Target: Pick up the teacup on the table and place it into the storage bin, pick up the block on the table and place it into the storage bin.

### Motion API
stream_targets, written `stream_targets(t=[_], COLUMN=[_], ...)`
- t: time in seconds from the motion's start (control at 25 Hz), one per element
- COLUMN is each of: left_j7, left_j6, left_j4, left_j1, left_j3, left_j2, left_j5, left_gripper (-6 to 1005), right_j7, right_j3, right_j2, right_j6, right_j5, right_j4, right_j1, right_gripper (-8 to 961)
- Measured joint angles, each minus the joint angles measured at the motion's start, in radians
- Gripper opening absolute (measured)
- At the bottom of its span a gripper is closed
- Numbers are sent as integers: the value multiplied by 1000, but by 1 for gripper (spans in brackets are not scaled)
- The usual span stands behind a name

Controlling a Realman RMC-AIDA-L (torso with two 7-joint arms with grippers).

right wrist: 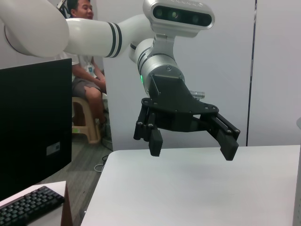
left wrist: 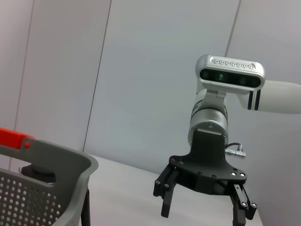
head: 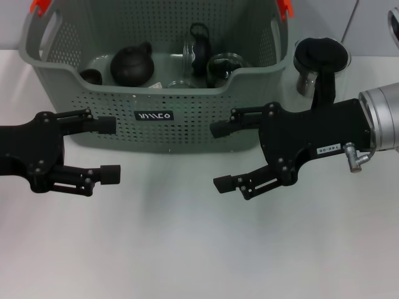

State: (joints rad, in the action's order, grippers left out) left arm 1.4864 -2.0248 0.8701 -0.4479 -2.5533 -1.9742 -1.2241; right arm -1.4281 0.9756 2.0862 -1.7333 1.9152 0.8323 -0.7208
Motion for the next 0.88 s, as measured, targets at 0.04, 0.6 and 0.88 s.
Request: stream_targets(t=[0.04, 0.6, 0.88], left_j7=[0, 0, 0], left_j6=[0, 0, 0], left_j4=[0, 0, 0], left_j1=[0, 0, 0], left_j3=[0, 0, 0], left_j2=[0, 0, 0], left_j5=[0, 0, 0], left_gripper=[951, 951, 951], right_j7=[0, 0, 0], right_j3=[0, 0, 0], right_j2=[0, 0, 0], right_j6=[0, 0, 0], right_j5=[0, 0, 0], right_j4=[0, 0, 0], right_j1=[0, 0, 0], right_gripper=[946, 947, 947])
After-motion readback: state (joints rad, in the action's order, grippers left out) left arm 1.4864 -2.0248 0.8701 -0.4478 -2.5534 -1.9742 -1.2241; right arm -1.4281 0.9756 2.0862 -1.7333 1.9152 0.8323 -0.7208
